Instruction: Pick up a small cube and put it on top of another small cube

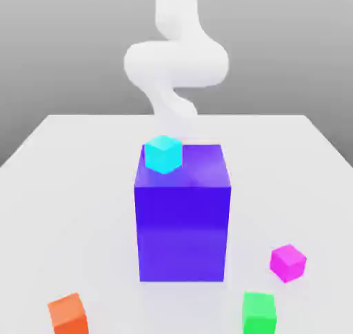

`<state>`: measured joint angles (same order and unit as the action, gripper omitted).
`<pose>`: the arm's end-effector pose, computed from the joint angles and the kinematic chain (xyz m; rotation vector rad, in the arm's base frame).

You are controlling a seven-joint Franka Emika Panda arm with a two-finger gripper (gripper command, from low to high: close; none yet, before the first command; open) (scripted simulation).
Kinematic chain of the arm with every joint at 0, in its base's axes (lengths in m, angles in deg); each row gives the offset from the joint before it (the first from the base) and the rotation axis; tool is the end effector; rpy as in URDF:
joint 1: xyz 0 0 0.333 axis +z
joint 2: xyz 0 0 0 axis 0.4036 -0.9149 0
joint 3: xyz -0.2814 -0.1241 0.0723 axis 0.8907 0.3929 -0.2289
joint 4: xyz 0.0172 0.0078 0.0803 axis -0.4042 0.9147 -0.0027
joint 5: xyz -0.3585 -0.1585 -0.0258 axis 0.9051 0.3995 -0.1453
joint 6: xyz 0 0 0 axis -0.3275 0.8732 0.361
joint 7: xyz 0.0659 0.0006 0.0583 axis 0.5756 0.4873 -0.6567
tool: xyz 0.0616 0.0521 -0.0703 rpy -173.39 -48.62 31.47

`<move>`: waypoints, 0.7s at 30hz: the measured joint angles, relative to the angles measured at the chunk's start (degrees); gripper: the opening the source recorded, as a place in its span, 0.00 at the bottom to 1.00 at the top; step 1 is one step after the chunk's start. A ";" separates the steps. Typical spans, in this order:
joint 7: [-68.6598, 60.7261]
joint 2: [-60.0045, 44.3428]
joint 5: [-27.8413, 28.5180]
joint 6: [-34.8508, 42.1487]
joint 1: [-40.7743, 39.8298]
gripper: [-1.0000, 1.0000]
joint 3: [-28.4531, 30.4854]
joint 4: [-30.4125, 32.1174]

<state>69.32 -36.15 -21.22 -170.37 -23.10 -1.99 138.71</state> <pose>0.3812 0.0235 0.6649 -2.5202 1.0058 -0.9490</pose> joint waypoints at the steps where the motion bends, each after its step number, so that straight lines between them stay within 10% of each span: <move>1: 0.25 -2.25 0.08 -1.18 0.26 0.50 -0.98 0.88; 21: 8.69 -44.00 6.94 -23.42 10.07 0.50 -15.68 17.18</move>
<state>78.00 -80.15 -14.28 -193.79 -13.02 -17.66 155.89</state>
